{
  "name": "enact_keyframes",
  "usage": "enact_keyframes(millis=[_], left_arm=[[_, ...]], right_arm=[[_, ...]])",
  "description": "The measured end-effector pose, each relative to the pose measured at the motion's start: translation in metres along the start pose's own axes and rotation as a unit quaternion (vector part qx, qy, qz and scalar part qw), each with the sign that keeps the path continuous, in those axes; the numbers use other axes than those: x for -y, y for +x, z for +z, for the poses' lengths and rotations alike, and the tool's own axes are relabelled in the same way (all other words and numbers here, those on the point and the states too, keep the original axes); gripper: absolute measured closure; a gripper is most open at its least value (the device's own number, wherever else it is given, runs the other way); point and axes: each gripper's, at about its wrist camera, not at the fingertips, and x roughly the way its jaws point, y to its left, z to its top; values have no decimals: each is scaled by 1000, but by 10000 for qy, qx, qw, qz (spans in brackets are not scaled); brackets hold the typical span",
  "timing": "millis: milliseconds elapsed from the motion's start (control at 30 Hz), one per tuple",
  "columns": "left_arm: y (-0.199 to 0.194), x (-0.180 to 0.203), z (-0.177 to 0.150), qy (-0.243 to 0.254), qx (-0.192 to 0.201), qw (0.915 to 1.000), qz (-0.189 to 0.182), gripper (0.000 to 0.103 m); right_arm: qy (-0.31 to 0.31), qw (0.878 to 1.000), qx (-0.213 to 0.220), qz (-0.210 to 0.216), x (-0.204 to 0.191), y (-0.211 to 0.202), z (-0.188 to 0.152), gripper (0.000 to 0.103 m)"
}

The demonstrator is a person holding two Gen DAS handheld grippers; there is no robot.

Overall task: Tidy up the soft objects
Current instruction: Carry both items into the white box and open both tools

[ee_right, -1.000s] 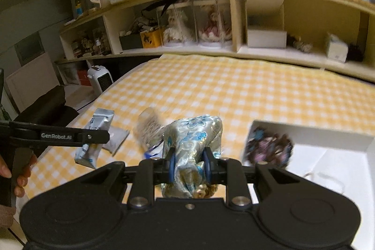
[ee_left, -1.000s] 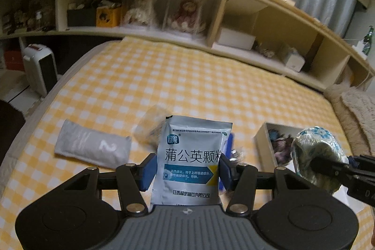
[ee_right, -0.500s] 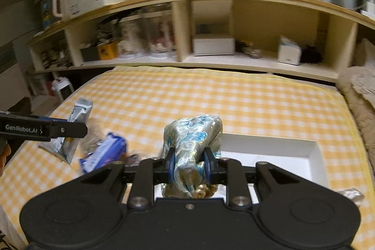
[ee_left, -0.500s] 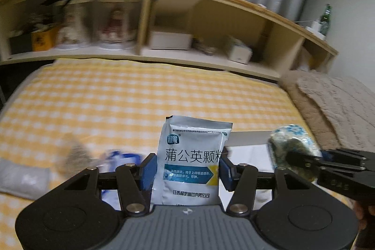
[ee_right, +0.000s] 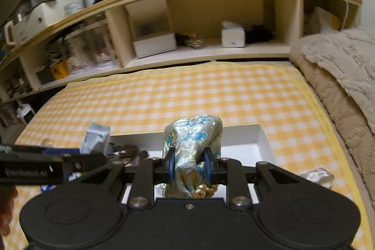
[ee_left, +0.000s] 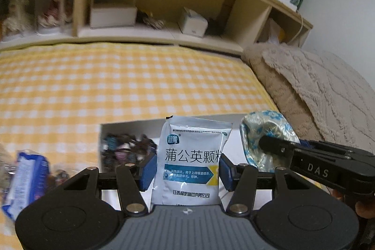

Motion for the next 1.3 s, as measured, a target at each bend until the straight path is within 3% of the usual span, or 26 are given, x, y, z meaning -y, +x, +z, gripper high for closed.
enact_keyframes(millis=[333, 667, 733, 800, 833, 967, 1033, 1300], left_arm=[[66, 9, 2, -368, -466, 9981, -136, 47], [114, 4, 13, -440, -464, 9979, -87, 45], [120, 5, 18, -436, -422, 9981, -123, 40], [126, 5, 20, -436, -434, 9980, -110, 22], [130, 4, 20, -461, -461, 9978, -77, 22], [137, 0, 15, -519, -578, 9970, -26, 20], [138, -2, 12, -534, -662, 9964, -37, 19], [123, -4, 9, -398, -679, 9969, 16, 7]], right_arm=[[-1, 9985, -348, -415, 24, 38, -1, 78], [80, 9975, -486, -511, 31, 68, 0, 78], [111, 9974, -477, -534, 33, 72, 1, 78], [140, 9972, -462, -575, 37, 76, 1, 78], [156, 9971, -448, -591, 40, 78, 0, 77], [241, 9961, -403, -742, 49, 84, -5, 68], [294, 9952, -431, -827, 52, 83, -7, 49], [320, 9951, -413, -834, 53, 63, -8, 30]])
